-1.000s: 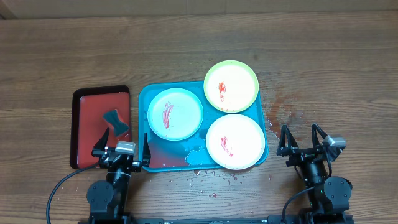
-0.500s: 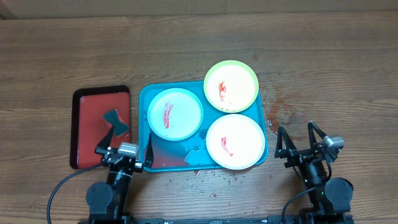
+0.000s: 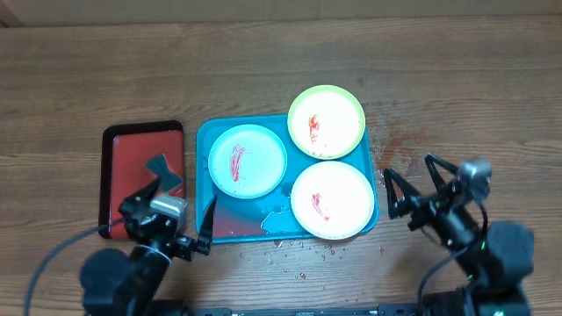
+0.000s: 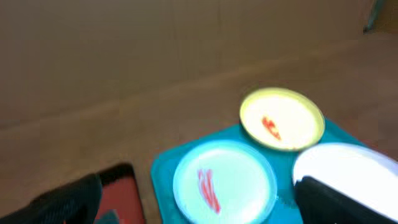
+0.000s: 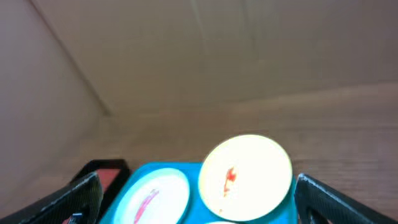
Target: Clean dirty plates on tray and stack at the side
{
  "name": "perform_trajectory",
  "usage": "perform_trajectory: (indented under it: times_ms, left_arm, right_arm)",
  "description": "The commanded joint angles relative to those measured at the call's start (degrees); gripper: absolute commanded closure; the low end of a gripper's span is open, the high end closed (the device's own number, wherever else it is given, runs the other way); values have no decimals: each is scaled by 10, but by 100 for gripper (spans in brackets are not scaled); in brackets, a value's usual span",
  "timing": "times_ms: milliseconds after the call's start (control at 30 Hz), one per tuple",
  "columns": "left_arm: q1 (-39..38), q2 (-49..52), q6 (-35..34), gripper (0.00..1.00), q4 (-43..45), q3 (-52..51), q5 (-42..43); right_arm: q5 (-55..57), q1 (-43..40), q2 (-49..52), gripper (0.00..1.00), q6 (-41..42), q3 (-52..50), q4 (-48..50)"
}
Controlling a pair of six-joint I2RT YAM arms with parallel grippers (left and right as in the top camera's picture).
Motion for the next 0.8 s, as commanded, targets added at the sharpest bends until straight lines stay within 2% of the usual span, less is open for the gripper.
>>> perform_trajectory:
  times_ms: [0,233,400,500,667,767]
  left_arm:
    - [-5,94,-8,0,-74,116,4]
    - [-5,314,-2,0,-255,359,14]
    - [-5,440,-4,0,-307,481,120]
    - [-5,482,-4,0,-306,492,160]
    - [-5,546,-4,0,-308,492,158]
    - [-5,581,-3,0,-325,492,136]
  right_arm:
    - [-38,3,94,0,-10,108,-63]
    - [-40,3,304,0,-12,350,-295]
    - [-35,29,465,0,-54,516,-459]
    - [-40,37,531,0,-54,554,-452]
    - [-99,38,606,0,-4,554,-367]
    - [-94,60,645,7,-5,554,-344]
